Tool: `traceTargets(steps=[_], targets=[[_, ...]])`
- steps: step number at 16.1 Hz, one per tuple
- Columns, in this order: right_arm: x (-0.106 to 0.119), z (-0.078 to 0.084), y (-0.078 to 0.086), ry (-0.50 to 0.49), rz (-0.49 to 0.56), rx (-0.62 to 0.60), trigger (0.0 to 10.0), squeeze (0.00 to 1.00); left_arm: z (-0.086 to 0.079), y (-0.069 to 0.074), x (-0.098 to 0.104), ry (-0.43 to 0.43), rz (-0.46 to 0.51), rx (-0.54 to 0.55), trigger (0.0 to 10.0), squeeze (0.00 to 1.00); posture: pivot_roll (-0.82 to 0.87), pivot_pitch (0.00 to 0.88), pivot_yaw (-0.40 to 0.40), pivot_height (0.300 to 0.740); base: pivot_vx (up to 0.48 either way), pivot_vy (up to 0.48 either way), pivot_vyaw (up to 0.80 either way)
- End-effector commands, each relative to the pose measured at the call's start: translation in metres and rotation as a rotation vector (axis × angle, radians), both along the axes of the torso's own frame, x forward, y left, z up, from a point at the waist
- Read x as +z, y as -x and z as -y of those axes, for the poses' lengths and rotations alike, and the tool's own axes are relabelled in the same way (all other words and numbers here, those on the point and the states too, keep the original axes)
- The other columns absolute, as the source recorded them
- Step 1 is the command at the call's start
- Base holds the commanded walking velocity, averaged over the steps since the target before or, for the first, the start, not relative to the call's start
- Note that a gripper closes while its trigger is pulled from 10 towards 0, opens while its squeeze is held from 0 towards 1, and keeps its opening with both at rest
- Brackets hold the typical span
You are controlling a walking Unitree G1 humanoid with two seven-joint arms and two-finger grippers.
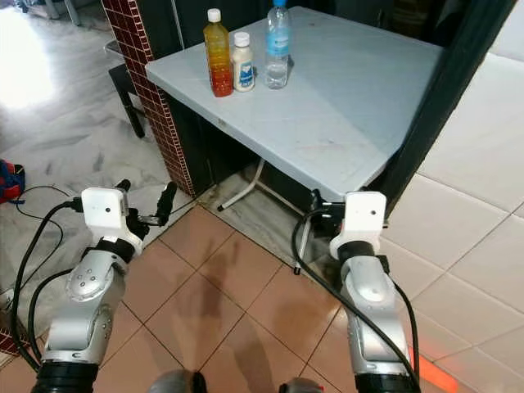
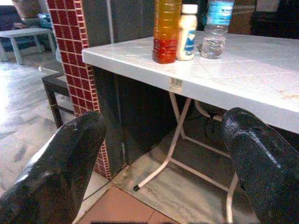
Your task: Restocking fridge
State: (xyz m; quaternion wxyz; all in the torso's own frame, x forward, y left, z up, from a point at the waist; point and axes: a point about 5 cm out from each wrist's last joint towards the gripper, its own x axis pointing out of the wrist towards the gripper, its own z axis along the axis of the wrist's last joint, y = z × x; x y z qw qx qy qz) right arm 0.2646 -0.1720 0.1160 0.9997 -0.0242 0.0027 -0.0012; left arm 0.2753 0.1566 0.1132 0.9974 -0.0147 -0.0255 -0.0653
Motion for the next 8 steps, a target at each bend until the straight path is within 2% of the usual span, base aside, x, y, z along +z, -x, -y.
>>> traceTargets(steps=[1, 3, 5, 8], targets=[[0.0057, -0.0033, 0.0004, 0.011, 0.025, 0.019, 10.0, 0.00, -0.0056, 0.0005, 0.0001, -0.002, 0.003, 0.010, 10.0, 0.00, -0.06, 0.072, 0.055, 0.740, 0.401, 0.000, 0.79], [0.0062, -0.0029, -0.0009, 0.001, 0.025, 0.009, 10.0, 0.00, -0.0023, -0.0003, 0.0010, -0.002, 0.006, -0.004, 10.0, 0.00, -0.06, 0.073, 0.059, 0.740, 0.431, 0.000, 0.73], [0.0074, -0.0019, -0.0010, -0.025, 0.040, 0.003, 10.0, 0.00, -0.0005, -0.0007, 0.0005, -0.001, -0.002, -0.011, 10.0, 0.00, -0.05, 0.074, 0.064, 0.740, 0.424, 0.000, 0.00], [0.0014, -0.0021, -0.0033, -0.086, -0.002, -0.020, 10.0, 0.00, -0.0032, -0.0018, 0.0006, -0.006, -0.009, 0.002, 10.0, 0.00, -0.05, 0.078, 0.062, 0.740, 0.385, 0.284, 0.00]])
